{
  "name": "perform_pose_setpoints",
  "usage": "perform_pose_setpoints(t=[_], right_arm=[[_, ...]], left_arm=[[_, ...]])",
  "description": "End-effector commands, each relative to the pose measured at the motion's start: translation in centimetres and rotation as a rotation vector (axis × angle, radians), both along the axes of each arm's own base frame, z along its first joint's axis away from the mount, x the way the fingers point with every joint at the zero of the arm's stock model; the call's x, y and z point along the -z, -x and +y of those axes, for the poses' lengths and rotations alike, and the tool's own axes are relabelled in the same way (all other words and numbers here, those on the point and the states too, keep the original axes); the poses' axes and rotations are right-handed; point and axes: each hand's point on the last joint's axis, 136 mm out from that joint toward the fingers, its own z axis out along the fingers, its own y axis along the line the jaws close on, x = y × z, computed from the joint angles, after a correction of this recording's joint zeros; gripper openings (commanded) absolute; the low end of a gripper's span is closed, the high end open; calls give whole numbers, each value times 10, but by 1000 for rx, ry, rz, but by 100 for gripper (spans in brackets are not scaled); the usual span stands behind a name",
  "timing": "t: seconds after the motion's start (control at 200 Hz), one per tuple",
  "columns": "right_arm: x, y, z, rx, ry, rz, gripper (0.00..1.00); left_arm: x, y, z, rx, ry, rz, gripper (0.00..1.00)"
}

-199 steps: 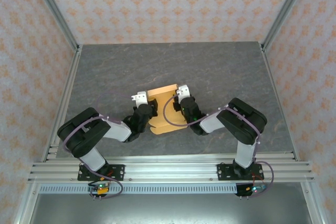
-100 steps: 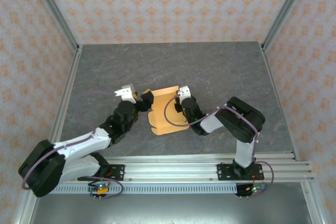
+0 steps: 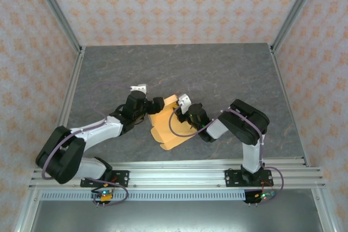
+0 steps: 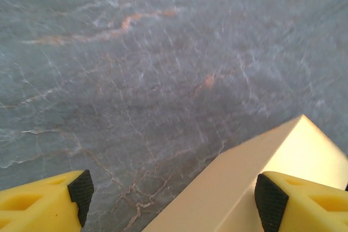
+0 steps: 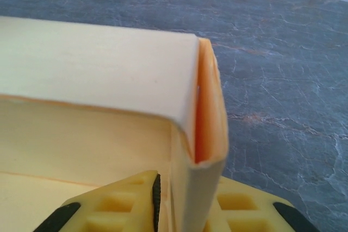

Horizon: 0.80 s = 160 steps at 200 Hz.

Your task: Fold the paper box

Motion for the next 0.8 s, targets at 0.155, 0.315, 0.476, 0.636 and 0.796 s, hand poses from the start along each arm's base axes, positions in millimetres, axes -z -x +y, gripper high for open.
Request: perform_pose_setpoints(t=[0.155,0.315,0.476,0.636,0.796], right_arm=[[-12,4,5,-18,-32,-39,31],[-22,6,-5,10,-20,-69,35],[-34,6,-12,38,-44,-91,43],[-52,-2,-22,129,-133,-120,47],[-49,-15,-30,227,-160,-125,36]], left_arm=[[9,-8,-32,171,-18,50,74],[16,-6,-30,175,-46,68,73],[21,-3,-27,168,-57,85,73],[23,-3,-27,166,-51,93,73],[25,-2,-31,174,-28,101,73]])
